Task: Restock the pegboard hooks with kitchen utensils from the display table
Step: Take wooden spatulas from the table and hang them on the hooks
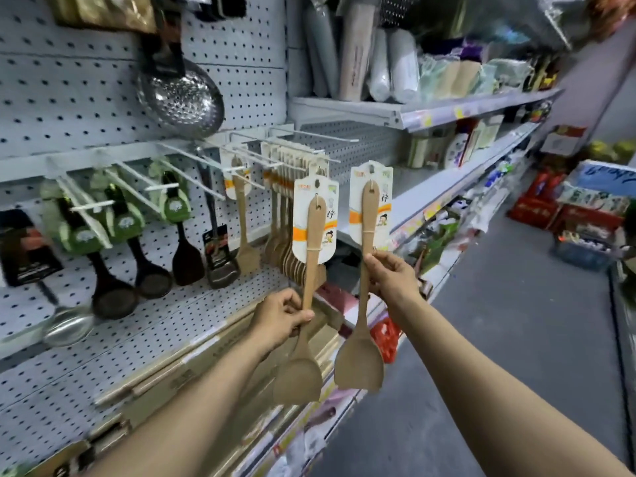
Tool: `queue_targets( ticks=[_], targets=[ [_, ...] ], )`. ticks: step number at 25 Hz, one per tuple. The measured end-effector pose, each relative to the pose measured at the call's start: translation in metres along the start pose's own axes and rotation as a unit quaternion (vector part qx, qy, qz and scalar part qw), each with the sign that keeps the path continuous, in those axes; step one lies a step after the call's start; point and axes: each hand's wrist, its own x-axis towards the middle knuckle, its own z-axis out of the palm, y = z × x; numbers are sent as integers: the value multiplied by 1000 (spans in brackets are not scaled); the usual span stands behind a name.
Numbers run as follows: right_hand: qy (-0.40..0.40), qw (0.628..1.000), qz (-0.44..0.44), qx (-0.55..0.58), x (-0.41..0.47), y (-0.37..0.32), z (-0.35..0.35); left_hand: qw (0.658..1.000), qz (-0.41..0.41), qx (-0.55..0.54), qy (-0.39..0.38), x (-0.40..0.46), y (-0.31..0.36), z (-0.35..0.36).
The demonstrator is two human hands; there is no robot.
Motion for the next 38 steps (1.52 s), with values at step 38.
queue_targets(
  ticks=[38],
  targets=[
    [-251,965,20,79,251,-8,14,972,-94,0,217,148,38,129]
  ],
)
